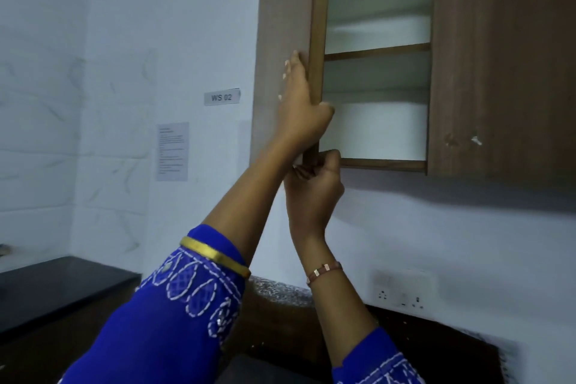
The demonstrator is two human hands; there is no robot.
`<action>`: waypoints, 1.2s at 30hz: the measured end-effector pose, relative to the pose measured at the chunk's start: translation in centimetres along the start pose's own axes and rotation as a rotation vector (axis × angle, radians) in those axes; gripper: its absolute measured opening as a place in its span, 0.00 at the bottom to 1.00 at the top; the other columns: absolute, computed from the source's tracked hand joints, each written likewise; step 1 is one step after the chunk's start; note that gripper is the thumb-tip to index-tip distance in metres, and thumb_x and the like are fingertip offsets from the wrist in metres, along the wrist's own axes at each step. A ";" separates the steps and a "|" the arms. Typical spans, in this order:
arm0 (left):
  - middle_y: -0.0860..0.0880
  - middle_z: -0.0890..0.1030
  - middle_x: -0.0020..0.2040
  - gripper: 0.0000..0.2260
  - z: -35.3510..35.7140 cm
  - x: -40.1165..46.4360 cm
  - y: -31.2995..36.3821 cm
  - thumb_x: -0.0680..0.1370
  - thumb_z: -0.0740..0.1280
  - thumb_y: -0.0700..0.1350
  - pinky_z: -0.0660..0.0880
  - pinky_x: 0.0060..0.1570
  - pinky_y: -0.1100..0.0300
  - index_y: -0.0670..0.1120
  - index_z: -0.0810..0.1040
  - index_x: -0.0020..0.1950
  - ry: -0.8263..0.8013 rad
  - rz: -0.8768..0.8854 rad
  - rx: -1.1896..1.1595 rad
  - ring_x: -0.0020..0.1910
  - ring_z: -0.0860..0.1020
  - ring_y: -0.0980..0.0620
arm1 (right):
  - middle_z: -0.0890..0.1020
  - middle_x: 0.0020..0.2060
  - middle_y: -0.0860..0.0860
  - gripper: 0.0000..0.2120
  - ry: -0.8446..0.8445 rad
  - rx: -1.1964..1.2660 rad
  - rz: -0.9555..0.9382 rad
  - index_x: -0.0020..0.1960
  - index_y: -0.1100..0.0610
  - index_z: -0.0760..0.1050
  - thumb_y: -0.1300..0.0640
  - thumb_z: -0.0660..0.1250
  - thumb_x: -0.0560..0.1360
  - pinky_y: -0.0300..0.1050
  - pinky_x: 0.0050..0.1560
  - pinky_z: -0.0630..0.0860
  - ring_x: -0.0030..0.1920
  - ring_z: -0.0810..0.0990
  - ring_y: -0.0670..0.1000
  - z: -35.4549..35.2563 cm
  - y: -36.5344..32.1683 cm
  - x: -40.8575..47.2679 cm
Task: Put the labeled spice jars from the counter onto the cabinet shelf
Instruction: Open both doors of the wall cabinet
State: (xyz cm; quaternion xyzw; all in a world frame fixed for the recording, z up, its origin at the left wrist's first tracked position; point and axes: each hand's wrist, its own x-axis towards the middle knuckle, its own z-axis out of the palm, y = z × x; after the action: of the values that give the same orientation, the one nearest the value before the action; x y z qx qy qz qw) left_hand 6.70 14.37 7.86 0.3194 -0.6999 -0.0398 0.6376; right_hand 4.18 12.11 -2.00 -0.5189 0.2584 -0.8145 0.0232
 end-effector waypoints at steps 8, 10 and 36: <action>0.45 0.70 0.67 0.32 -10.3 -1.1 -2.8 0.71 0.60 0.31 0.77 0.55 0.59 0.45 0.57 0.73 0.026 -0.003 -0.177 0.61 0.73 0.48 | 0.82 0.51 0.58 0.24 -0.119 -0.265 -0.272 0.64 0.61 0.72 0.59 0.72 0.69 0.46 0.50 0.80 0.49 0.82 0.57 6.6 -3.0 -3.5; 0.48 0.75 0.56 0.29 -13.0 -1.2 -3.8 0.69 0.60 0.30 0.77 0.43 0.66 0.45 0.63 0.70 0.046 -0.003 -0.208 0.49 0.76 0.53 | 0.81 0.51 0.59 0.24 -0.133 -0.279 -0.302 0.62 0.62 0.74 0.60 0.72 0.68 0.50 0.47 0.81 0.48 0.81 0.58 9.0 -3.4 -4.5; 0.50 0.74 0.62 0.20 -27.2 -1.6 -14.9 0.77 0.59 0.36 0.76 0.51 0.65 0.44 0.65 0.69 0.221 -0.020 -0.089 0.55 0.75 0.54 | 0.79 0.59 0.64 0.21 -0.229 -0.442 -0.473 0.62 0.66 0.74 0.66 0.70 0.70 0.55 0.57 0.77 0.60 0.79 0.62 24.1 -1.6 -10.8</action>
State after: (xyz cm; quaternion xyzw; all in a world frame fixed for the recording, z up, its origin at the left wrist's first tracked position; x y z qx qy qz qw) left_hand 37.54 12.96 4.61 0.3001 -0.6199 -0.0416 0.7239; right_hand 30.19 7.27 -2.37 -0.6452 0.2967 -0.6581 -0.2504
